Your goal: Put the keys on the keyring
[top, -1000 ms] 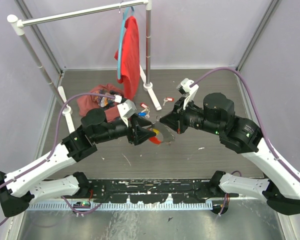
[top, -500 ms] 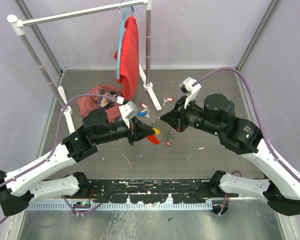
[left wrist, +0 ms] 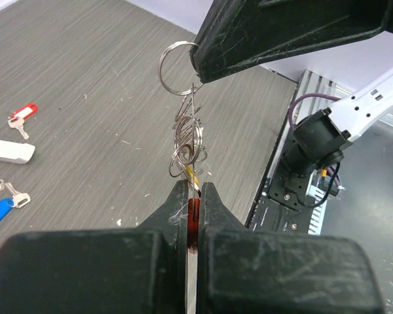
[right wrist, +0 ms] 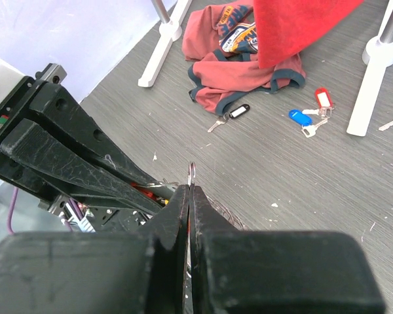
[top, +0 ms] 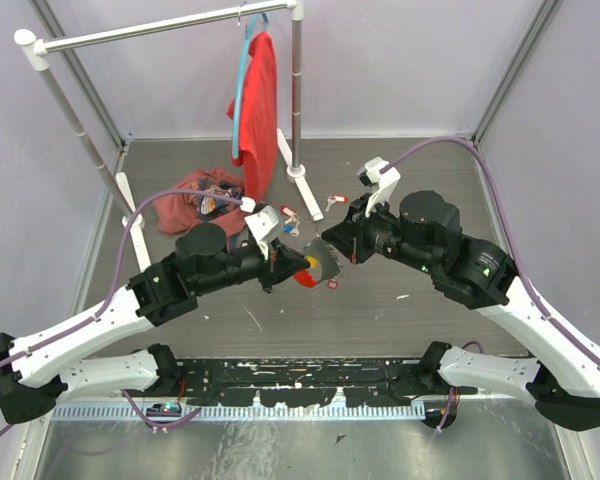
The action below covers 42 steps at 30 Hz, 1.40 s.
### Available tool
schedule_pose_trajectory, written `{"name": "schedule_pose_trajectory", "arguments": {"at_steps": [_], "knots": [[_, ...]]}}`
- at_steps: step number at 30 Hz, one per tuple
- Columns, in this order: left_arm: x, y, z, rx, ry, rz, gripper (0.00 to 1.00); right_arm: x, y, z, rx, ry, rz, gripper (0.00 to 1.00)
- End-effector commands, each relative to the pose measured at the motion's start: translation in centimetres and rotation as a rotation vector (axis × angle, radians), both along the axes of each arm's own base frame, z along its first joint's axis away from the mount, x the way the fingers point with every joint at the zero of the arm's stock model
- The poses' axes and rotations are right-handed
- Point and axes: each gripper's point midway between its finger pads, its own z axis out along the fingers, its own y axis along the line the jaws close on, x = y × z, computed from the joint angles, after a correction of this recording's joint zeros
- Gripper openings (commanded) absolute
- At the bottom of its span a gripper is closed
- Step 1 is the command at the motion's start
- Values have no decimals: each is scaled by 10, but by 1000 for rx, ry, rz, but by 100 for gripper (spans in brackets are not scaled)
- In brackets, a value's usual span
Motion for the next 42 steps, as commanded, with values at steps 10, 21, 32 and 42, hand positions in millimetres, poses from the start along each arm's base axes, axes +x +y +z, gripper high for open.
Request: {"name": "schedule_pose_trajectory", "arguments": {"at_steps": [10, 21, 32, 42], "knots": [[11, 17, 22, -20, -57, 104, 0, 5, -1, 23, 47, -52, -25, 1], [7, 21, 27, -36, -71, 93, 0, -3, 1, 17, 14, -54, 32, 1], [-10, 21, 43, -96, -73, 13, 0, -6, 0, 46, 191, -138, 21, 1], [2, 27, 54, -99, -65, 97, 0, 3, 1, 73, 391, -88, -68, 1]]}}
